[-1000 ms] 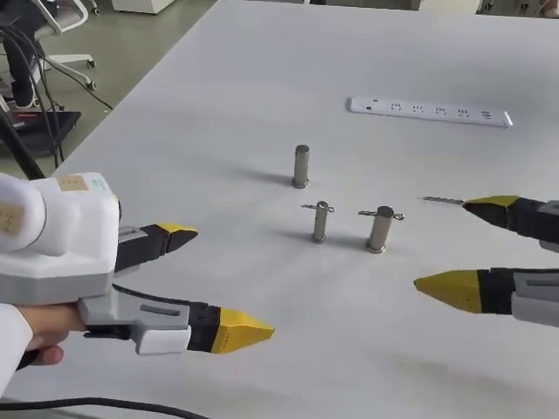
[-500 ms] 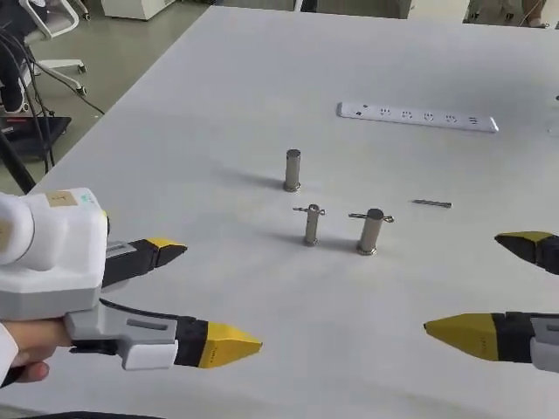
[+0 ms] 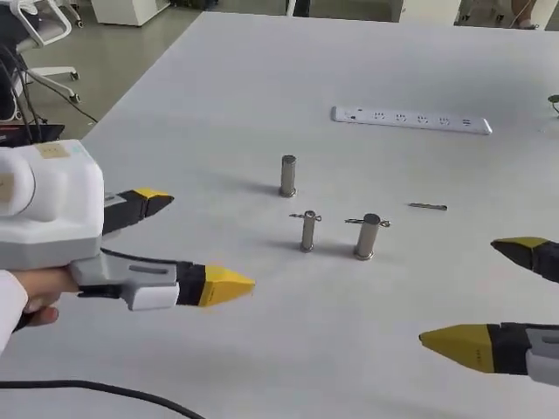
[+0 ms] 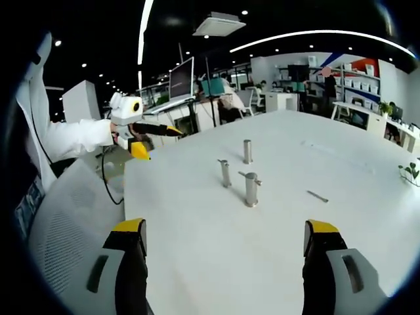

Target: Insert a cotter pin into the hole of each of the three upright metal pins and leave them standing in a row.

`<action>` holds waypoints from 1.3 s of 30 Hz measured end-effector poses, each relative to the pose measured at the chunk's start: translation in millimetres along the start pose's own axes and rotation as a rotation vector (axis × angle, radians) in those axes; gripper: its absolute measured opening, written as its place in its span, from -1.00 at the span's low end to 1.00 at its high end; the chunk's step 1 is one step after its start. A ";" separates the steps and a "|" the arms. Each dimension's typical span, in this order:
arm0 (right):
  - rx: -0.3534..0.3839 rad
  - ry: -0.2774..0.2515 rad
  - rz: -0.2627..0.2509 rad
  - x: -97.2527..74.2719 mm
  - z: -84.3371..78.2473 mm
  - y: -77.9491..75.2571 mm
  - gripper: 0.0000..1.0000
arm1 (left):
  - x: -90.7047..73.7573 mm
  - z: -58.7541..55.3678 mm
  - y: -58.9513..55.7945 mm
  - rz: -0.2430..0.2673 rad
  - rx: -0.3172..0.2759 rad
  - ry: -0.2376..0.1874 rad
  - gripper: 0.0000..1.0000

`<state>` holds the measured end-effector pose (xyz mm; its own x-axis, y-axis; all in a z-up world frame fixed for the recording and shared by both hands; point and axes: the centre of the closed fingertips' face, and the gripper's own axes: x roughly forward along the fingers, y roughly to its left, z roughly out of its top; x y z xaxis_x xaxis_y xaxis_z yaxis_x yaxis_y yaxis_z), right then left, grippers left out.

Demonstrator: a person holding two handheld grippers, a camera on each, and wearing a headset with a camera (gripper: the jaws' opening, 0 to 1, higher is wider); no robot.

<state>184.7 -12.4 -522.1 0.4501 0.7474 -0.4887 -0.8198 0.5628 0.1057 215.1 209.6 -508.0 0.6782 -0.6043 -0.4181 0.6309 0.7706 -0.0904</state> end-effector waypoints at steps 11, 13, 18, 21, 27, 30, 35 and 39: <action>0.050 -0.015 -0.018 0.3 -3.4 0.7 0.94 | 56.3 38.8 30.6 0.017 -0.009 -0.035 0.99; 0.060 -0.017 -0.018 1.1 -5.1 2.3 0.93 | 67.9 45.5 33.7 0.013 -0.017 -0.048 0.94; 0.088 -0.026 -0.025 1.0 -9.0 3.1 0.92 | 92.2 59.0 38.6 -0.020 -0.097 -0.094 0.80; 0.079 -0.009 -0.037 0.8 -13.4 2.5 0.89 | 104.6 60.7 47.1 -0.003 -0.101 -0.096 0.68; 0.077 -0.011 -0.065 0.2 -13.1 -2.9 0.90 | 128.4 50.5 48.2 -0.024 0.006 -0.036 0.41; 0.058 0.003 -0.067 1.5 -15.8 -4.1 0.90 | 138.5 45.4 50.9 -0.023 0.023 -0.022 0.27; 0.054 0.025 -0.066 2.2 -21.5 -3.7 0.90 | 147.0 33.8 55.9 -0.027 0.034 0.026 0.02; 0.065 0.030 -0.066 0.9 -24.9 -2.3 0.90 | 152.3 26.2 58.8 -0.027 0.062 0.063 -0.03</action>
<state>178.1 -21.9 -544.3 0.4909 0.6971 -0.5226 -0.7631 0.6334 0.1281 365.4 157.6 -553.3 0.6367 -0.6093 -0.4727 0.6721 0.7390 -0.0472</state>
